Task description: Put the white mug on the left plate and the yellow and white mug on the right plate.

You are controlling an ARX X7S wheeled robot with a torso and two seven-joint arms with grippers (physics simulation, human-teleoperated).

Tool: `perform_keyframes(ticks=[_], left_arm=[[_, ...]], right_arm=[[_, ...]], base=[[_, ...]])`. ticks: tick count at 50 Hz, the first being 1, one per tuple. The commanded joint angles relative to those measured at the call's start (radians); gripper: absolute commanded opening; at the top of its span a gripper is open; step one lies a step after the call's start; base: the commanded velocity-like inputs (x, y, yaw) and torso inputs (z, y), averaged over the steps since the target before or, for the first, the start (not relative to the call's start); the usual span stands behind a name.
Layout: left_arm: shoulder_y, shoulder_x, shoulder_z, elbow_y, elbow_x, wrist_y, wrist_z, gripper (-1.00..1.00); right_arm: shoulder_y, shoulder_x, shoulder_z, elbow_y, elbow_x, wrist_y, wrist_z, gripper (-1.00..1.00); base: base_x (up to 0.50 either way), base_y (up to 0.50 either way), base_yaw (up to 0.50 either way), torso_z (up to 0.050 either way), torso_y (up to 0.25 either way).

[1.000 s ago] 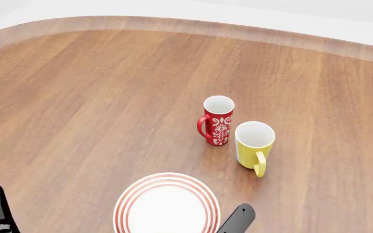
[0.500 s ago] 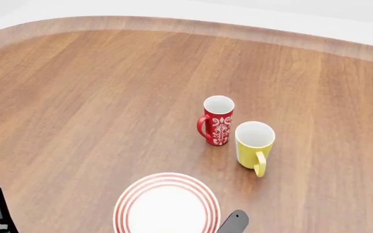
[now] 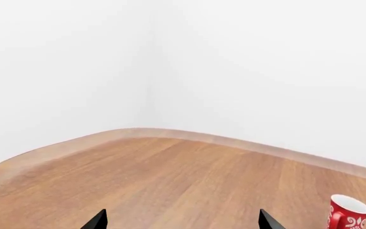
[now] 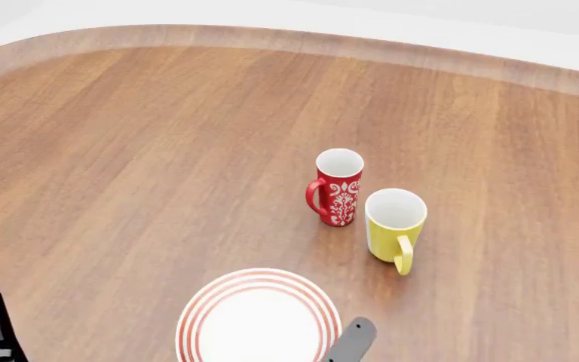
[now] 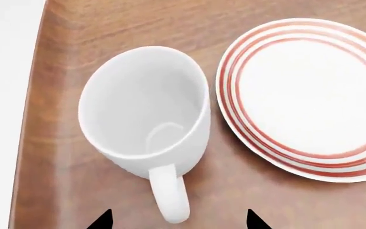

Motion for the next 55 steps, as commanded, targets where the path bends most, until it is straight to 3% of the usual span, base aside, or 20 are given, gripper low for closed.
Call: perform_keyframes(ticks=[1, 55], left_arm=[[-0.006, 0.02, -0.042, -0.016, -0.001, 0.019, 0.015, 1.0], [0.0, 0.004, -0.039, -0.004, -0.026, 0.026, -0.006, 1.0]], right_arm=[[0.038, -0.052, -0.016, 0.079, -0.098, 0.003, -0.02, 1.0], [0.022, -0.14, -0.102, 0.287, -0.157, -0.128, -0.098, 1.0]], base=[[0.0, 0.0, 0.0, 0.0, 0.0], [0.0, 0.0, 0.0, 0.0, 0.0]])
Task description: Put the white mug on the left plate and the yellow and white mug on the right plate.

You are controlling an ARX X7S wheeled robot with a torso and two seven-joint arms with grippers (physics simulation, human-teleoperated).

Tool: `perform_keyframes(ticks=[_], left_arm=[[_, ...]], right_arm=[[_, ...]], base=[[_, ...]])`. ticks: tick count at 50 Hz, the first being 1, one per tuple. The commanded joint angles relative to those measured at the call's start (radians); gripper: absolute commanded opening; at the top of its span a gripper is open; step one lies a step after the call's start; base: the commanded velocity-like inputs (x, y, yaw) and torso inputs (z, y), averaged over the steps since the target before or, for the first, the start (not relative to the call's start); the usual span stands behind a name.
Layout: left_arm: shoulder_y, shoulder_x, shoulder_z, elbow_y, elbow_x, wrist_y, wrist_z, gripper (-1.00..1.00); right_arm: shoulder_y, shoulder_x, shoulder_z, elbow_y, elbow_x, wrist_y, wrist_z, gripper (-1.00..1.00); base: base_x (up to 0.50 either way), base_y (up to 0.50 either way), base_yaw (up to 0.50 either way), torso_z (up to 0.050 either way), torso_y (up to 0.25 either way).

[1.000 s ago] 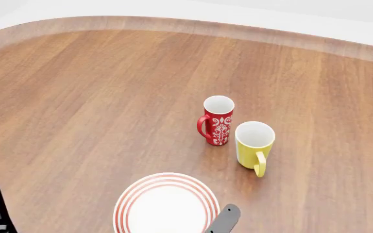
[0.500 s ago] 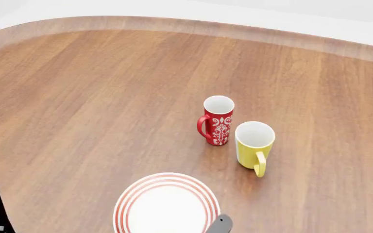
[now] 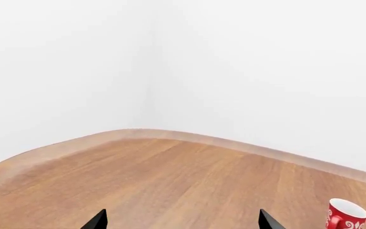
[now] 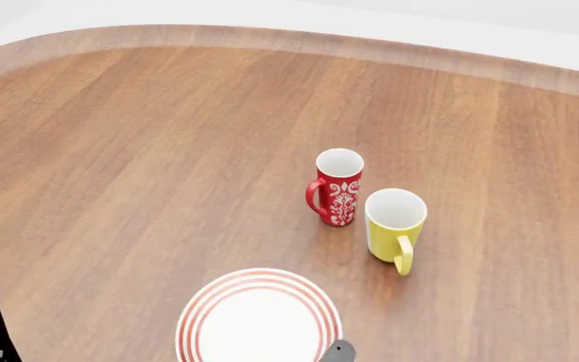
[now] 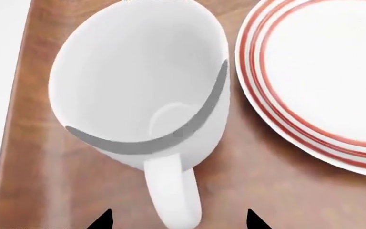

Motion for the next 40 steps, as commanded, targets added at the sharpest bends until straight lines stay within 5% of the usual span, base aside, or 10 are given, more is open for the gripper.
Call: perform_keyframes(ticks=[1, 8, 9, 40], left_arm=[[-0.012, 0.022, -0.037, -0.026, 0.003, 0.02, 0.017, 1.0], [-0.01, 0.02, -0.037, -0.027, 0.001, 0.024, 0.016, 1.0], [-0.01, 0.02, -0.037, -0.026, 0.001, 0.024, 0.015, 1.0], [-0.022, 0.015, -0.024, -0.038, -0.004, 0.031, 0.008, 1.0]], right_arm=[[0.009, -0.045, -0.006, 0.069, -0.088, -0.021, -0.022, 1.0], [0.008, -0.048, -0.008, 0.079, -0.087, -0.03, -0.028, 1.0], [0.008, -0.048, -0.007, 0.08, -0.087, -0.032, -0.028, -1.0], [0.003, 0.021, 0.026, -0.172, -0.102, -0.058, 0.067, -1.0]], base=[[0.0, 0.0, 0.0, 0.0, 0.0], [0.0, 0.0, 0.0, 0.0, 0.0], [0.0, 0.0, 0.0, 0.0, 0.0], [0.0, 0.0, 0.0, 0.0, 0.0]])
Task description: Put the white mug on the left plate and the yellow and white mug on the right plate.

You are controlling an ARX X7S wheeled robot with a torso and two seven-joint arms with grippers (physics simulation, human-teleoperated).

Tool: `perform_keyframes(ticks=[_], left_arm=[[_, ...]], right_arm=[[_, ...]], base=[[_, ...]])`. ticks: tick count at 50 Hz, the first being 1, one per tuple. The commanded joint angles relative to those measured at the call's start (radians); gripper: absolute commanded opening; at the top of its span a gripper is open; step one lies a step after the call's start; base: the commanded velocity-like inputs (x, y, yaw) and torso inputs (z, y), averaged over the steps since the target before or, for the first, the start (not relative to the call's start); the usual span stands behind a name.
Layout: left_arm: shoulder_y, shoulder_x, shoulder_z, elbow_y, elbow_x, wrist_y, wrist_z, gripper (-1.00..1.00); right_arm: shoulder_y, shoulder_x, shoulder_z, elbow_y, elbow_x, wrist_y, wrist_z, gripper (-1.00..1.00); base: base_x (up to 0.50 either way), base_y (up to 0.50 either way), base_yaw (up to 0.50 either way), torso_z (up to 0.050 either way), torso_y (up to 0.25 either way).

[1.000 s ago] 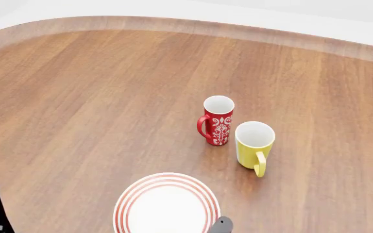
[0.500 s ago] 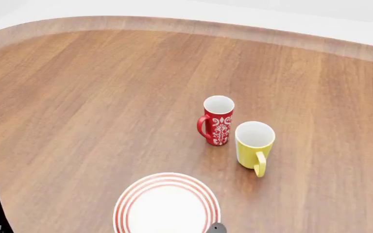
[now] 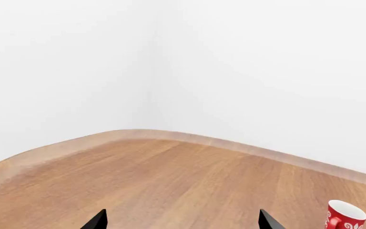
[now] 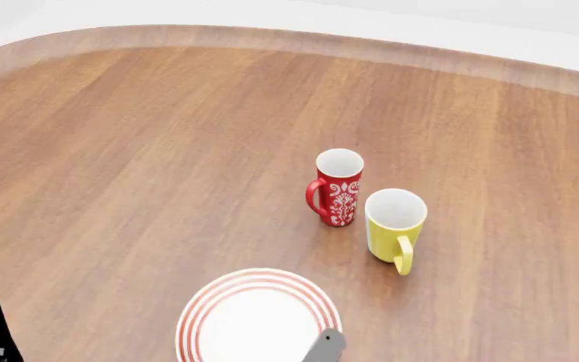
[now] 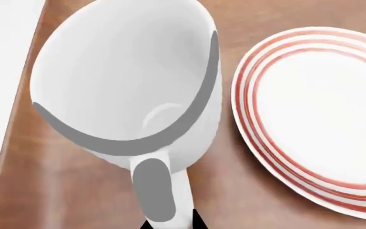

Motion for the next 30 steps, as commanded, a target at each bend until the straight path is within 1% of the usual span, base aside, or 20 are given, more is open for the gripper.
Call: perform_keyframes(ticks=[1, 10, 16, 19, 30], left_arm=[[-0.015, 0.022, -0.037, -0.033, 0.003, 0.023, 0.021, 1.0], [-0.018, 0.021, -0.037, -0.036, 0.0, 0.027, 0.019, 1.0], [-0.02, 0.02, -0.034, -0.04, -0.001, 0.03, 0.019, 1.0], [-0.019, 0.018, -0.034, -0.038, -0.003, 0.031, 0.018, 1.0], [-0.01, 0.013, -0.038, -0.031, -0.01, 0.042, 0.02, 1.0]], right_arm=[[0.015, 0.007, 0.032, -0.095, -0.069, 0.002, 0.022, -1.0], [0.02, 0.008, 0.149, -0.112, -0.037, -0.018, 0.127, -1.0], [0.014, -0.007, 0.205, -0.066, -0.016, -0.038, 0.167, -1.0], [0.021, -0.024, 0.246, -0.021, 0.005, -0.046, 0.187, -1.0], [0.081, -0.098, 0.306, 0.168, 0.032, -0.06, 0.2, -1.0]], base=[[0.0, 0.0, 0.0, 0.0, 0.0], [0.0, 0.0, 0.0, 0.0, 0.0], [0.0, 0.0, 0.0, 0.0, 0.0], [0.0, 0.0, 0.0, 0.0, 0.0], [0.0, 0.0, 0.0, 0.0, 0.0]])
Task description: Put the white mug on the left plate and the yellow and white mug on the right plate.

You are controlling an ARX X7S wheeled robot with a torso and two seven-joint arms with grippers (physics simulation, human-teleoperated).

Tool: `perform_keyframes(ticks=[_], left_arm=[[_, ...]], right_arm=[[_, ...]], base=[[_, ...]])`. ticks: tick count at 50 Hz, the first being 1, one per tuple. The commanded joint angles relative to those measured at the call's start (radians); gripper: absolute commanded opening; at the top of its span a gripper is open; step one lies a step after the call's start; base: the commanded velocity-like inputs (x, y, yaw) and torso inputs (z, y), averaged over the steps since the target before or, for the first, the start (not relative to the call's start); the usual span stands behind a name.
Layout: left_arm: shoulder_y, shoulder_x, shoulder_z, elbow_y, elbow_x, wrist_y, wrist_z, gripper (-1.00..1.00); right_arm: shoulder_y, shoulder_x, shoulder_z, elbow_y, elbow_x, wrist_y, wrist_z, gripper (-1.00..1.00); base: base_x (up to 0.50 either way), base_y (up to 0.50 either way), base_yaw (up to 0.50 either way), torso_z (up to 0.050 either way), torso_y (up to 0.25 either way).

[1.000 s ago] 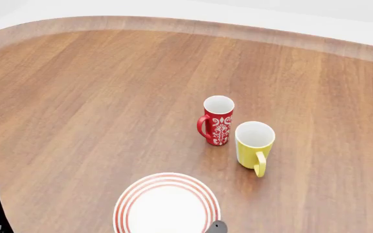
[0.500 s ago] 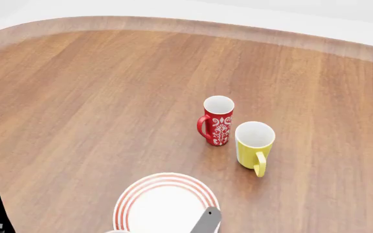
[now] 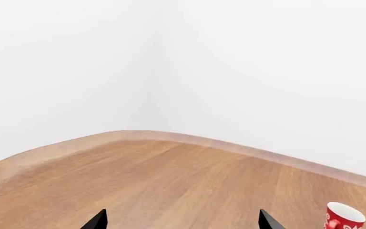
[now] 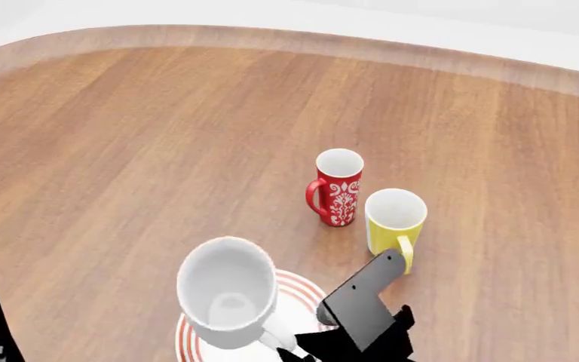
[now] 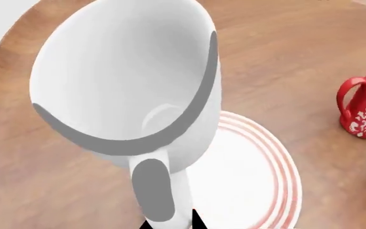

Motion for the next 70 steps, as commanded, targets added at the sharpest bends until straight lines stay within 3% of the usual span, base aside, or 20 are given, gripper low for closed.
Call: perform_keyframes(ticks=[1, 34, 70], left_arm=[[-0.005, 0.019, -0.042, -0.022, -0.001, 0.028, 0.024, 1.0], [0.011, 0.011, -0.038, 0.01, -0.019, 0.024, 0.006, 1.0], [0.017, 0.0, -0.038, 0.023, -0.031, 0.027, -0.01, 1.0]], right_arm=[[0.058, -0.083, 0.095, 0.168, -0.04, -0.013, 0.029, -1.0], [0.271, -0.306, 0.034, 0.818, -0.129, -0.17, -0.133, -1.0], [0.3, -0.37, -0.007, 1.009, -0.15, -0.19, -0.212, -1.0]], base=[[0.0, 0.0, 0.0, 0.0, 0.0], [0.0, 0.0, 0.0, 0.0, 0.0], [0.0, 0.0, 0.0, 0.0, 0.0]])
